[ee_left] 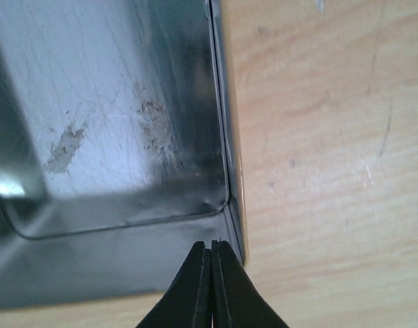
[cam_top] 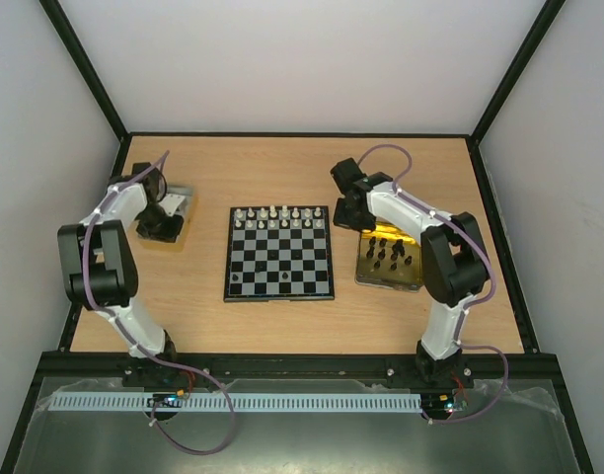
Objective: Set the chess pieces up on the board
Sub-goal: Move the storage box to the center of the board.
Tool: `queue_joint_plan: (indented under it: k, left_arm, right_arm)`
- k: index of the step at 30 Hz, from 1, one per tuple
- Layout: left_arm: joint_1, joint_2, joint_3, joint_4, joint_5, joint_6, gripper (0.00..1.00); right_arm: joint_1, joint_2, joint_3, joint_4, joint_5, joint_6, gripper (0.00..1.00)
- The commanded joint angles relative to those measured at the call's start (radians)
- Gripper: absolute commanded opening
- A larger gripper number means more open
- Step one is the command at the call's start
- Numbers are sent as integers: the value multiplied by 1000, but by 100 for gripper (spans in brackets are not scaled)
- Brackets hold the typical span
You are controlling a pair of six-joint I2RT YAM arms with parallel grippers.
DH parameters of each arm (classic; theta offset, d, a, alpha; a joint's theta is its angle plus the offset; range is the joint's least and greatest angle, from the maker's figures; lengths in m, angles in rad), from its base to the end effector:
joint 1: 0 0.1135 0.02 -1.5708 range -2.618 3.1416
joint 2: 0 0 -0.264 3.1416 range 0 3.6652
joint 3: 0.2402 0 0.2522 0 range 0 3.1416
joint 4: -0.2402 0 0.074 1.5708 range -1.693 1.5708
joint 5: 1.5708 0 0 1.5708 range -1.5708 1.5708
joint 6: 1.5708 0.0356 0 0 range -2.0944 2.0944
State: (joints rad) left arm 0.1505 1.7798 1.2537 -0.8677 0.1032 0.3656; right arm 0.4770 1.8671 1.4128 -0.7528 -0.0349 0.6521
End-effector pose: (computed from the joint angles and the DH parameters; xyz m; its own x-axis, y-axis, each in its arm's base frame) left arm 0.3328 0.0467 0.1929 -0.9558 0.2147 -0.2007 0.2254 0.9737 -0.0318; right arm 0.3392 0.1767 0.2100 -0.9450 0.1943 -0.2630 0.1304 0.9615 0.2418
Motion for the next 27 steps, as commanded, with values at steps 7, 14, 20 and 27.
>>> queue_joint_plan:
  k: [7, 14, 20, 27]
  left_arm:
    - [32, -253, -171, -181, -16, 108, 2]
    - [72, -326, -194, -198, 3, 99, 2]
    - [77, -278, -89, -104, -9, 30, 2]
    - [62, -29, 78, -53, 15, -24, 2]
  right_arm:
    - [-3, -101, -106, 10, -37, -12, 2]
    - [-3, -126, -83, -15, -34, -46, 2]
    - [-3, -125, -70, -18, -41, -53, 2]
    - [-3, -116, -71, -13, -41, -52, 2]
